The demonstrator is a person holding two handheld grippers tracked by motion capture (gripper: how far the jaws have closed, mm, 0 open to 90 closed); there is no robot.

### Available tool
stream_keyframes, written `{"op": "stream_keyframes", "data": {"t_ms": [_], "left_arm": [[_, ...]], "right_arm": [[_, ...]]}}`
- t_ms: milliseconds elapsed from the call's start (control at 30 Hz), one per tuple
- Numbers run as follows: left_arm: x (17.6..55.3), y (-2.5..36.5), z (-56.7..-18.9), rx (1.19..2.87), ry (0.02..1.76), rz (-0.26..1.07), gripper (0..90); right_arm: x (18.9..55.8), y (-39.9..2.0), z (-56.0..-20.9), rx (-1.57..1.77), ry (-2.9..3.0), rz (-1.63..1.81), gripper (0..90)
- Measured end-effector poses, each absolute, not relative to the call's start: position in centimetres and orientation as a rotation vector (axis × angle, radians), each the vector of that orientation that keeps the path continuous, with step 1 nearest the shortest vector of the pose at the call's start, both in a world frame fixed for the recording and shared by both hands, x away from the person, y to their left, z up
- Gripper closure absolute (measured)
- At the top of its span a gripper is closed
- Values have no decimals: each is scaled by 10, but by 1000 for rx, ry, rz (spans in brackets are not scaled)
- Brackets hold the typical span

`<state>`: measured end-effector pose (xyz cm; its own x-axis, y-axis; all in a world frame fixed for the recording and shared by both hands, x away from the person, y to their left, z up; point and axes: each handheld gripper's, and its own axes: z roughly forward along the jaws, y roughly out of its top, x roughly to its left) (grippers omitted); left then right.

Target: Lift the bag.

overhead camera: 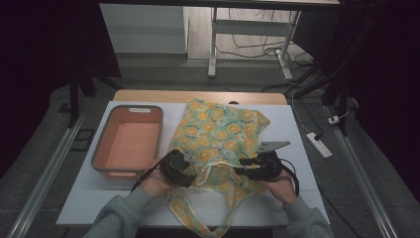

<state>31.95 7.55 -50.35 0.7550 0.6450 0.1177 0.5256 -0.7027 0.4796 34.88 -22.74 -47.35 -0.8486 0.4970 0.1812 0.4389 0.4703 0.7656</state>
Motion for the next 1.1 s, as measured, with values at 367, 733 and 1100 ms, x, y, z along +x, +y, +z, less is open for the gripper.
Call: {"op": "stream_keyframes", "data": {"t_ms": [367,733,1100], "left_arm": [[317,83,-511,2563,931,335,848],[298,101,-505,2502,900,272,887],[286,123,-503,2429,921,218,891]], "right_arm": [[319,-251,-483,832,2711,1196,289],[295,-256,-501,759,2729,942,259],[301,-244,-501,734,2664,954,889]]}}
